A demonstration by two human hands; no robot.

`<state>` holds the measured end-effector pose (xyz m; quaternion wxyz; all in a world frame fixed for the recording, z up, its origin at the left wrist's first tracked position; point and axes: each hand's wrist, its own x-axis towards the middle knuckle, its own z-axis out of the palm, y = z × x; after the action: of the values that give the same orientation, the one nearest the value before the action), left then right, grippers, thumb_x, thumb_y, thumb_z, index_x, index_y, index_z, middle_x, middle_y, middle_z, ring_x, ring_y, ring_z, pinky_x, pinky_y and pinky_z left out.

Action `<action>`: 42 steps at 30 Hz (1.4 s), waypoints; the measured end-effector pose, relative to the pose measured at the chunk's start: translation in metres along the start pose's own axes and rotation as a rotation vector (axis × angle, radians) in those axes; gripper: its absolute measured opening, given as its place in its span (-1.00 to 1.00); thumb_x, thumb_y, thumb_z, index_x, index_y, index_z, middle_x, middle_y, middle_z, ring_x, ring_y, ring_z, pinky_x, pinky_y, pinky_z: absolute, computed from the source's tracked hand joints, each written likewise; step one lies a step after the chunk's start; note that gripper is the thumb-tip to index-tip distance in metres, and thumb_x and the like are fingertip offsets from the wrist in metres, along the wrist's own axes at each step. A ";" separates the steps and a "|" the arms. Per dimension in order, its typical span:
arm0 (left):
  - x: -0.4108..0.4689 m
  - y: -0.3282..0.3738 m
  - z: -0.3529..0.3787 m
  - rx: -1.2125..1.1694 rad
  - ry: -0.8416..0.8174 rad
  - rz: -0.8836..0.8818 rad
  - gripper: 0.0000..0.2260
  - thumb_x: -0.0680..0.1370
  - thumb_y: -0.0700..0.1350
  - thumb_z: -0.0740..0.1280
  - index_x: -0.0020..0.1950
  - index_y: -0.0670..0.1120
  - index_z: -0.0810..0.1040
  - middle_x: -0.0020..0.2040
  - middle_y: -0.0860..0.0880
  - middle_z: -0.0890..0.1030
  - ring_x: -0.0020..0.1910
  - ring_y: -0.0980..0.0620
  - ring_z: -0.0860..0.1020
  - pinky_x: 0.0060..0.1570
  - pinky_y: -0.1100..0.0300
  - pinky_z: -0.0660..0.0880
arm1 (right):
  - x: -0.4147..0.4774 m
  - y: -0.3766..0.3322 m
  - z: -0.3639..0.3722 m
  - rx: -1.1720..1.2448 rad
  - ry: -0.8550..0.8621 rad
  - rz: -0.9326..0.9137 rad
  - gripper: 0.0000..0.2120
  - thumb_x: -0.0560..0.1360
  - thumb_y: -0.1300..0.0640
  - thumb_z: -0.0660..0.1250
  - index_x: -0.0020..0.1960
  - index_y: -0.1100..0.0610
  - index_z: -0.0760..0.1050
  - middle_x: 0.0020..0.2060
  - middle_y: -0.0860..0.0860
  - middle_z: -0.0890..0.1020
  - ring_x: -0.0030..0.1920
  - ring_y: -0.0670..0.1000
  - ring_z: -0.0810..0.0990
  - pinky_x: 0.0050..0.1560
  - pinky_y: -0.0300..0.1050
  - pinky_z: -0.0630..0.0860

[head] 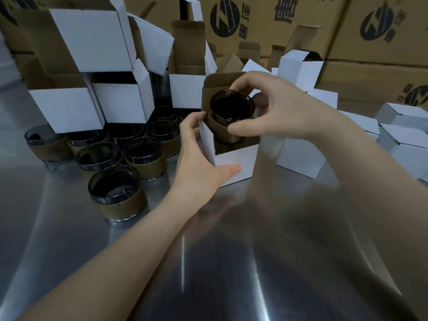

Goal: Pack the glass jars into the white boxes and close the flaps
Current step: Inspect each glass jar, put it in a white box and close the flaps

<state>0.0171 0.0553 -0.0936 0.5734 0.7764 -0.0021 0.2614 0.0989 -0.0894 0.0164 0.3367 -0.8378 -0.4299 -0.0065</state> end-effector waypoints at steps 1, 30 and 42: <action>0.000 -0.001 0.001 0.003 0.003 0.005 -0.13 0.29 -0.20 0.61 0.35 0.22 0.13 0.23 0.25 0.39 0.23 0.27 0.44 0.06 0.54 0.42 | 0.000 -0.002 0.001 -0.083 0.003 -0.022 -0.49 0.32 -0.08 0.53 0.19 0.01 0.45 0.06 -0.08 0.53 -0.03 -0.16 0.55 -0.14 -0.35 0.50; -0.003 -0.008 0.007 0.204 -0.050 0.059 -0.13 0.39 -0.10 0.56 0.48 0.33 0.11 0.28 0.24 0.22 0.14 0.64 0.17 -0.05 0.67 0.25 | 0.012 -0.016 0.024 -0.159 -0.251 0.534 -0.77 0.35 0.08 0.46 -0.08 0.19 0.58 -0.16 0.09 0.64 -0.12 0.07 0.64 -0.23 -0.11 0.52; -0.002 -0.001 0.003 0.130 -0.067 -0.005 -0.22 0.42 -0.07 0.53 0.45 0.35 0.16 0.27 0.22 0.21 0.15 0.46 0.26 0.15 0.43 0.28 | 0.003 -0.021 0.017 -0.238 -0.195 0.398 -0.48 0.33 -0.06 0.51 0.21 0.06 0.46 0.10 0.01 0.52 0.06 0.02 0.54 0.11 0.05 0.57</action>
<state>0.0165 0.0520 -0.0958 0.5219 0.8204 -0.0025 0.2335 0.0811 -0.0689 0.0164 0.1871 -0.9363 -0.2833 0.0901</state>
